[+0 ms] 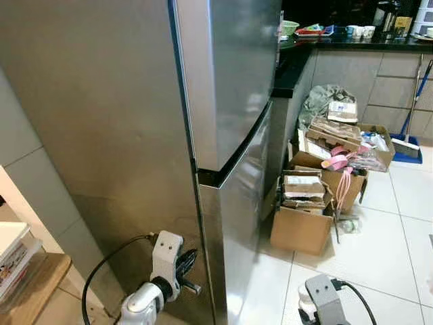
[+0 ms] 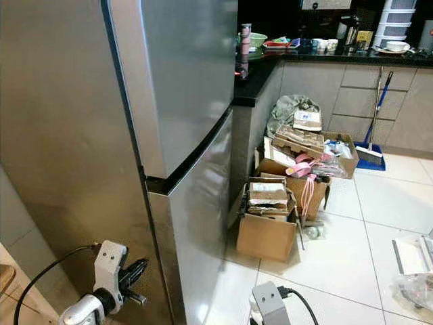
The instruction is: Restocking fridge
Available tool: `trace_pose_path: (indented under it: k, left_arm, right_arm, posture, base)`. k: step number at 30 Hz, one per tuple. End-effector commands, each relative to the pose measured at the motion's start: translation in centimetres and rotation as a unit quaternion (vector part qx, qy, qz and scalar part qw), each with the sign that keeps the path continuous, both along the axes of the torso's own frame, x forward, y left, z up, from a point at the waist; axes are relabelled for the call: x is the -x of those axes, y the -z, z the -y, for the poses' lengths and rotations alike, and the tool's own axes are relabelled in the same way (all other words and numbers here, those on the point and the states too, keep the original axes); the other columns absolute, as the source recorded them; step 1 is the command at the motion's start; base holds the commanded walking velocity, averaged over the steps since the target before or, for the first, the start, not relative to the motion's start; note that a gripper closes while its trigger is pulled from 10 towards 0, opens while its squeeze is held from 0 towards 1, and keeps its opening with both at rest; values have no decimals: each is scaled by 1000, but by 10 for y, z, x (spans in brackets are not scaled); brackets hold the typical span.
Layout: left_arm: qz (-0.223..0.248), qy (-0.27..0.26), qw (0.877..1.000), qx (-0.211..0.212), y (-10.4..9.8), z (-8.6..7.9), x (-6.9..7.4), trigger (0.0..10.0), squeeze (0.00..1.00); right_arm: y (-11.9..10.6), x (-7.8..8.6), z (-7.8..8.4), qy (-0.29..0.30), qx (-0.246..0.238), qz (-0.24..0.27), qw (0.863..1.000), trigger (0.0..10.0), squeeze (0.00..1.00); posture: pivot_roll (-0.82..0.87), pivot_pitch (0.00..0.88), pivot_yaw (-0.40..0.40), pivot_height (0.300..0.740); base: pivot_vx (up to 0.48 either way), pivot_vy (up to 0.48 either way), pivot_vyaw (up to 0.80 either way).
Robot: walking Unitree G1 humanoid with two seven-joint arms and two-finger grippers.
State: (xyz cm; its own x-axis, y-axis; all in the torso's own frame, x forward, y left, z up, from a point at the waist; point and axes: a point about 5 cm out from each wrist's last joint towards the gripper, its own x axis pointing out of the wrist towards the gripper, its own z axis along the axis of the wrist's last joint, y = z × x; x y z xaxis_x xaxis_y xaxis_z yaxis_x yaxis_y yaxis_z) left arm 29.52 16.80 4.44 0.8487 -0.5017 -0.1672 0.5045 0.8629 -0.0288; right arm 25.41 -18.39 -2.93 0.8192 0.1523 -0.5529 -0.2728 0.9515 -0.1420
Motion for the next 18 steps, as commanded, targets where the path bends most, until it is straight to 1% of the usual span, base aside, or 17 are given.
trace_pose_path:
  k: [1, 3, 4, 5, 10, 11, 13, 16, 17, 18]
  left_arm:
    - [8, 7, 1000, -8, -3, -5, 0, 0, 0]
    - [40, 15, 999, -13, -11, -7, -1, 0, 0]
    - [40, 15, 999, -13, -11, -7, -1, 0, 0]
    - [59, 18, 998, -13, -16, -11, -2, 0, 0]
    - [60, 23, 998, -8, -17, -12, -3, 0, 0]
    - [61, 24, 998, -9, -18, -12, -4, 0, 0]
    - [70, 15, 997, -25, -20, -13, -7, 0, 0]
    - [73, 9, 997, -28, -21, -14, -8, 0, 0]
    - [78, -1, 997, -29, -22, -13, -11, 1647, 0]
    - [80, -9, 996, -27, -24, -12, -13, 4275, 0]
  right_arm:
    - [-1, 1, 4, 8, 1, 7, 1000, 10000, 0]
    - [-1, 1, 6, 9, 2, 7, 1000, 10000, 0]
    - [-1, 1, 6, 9, 2, 7, 1000, 10000, 0]
    - [-1, 2, 7, 10, 3, 7, 1000, 10000, 0]
    - [-1, 2, 7, 9, 4, 7, 1000, 10000, 0]
    - [-1, 1, 7, 8, 4, 8, 1000, 10000, 0]
    - [-2, 1, 7, 9, 4, 9, 1000, 10000, 0]
    - [-2, 1, 6, 9, 3, 9, 1000, 10000, 0]
    - [-2, 1, 7, 9, 4, 9, 1000, 10000, 0]
    - [-2, 1, 7, 9, 4, 9, 1000, 10000, 0]
  posture:
    - [-93, 40, 37, 740]
    - [-99, 39, 35, 740]
    - [-99, 39, 35, 740]
    - [-99, 37, 33, 740]
    - [-100, 35, 31, 740]
    - [-100, 33, 32, 740]
    - [-100, 33, 34, 740]
    - [-103, 31, 35, 740]
    - [-103, 31, 31, 740]
    - [-103, 31, 31, 740]
  base:
    - [0, 0, 0]
    - [0, 0, 0]
    - [0, 0, 0]
    - [0, 0, 0]
    - [0, 0, 0]
    - [0, 0, 0]
    - [0, 0, 0]
    - [0, 0, 0]
    - [0, 0, 0]
    - [0, 0, 0]
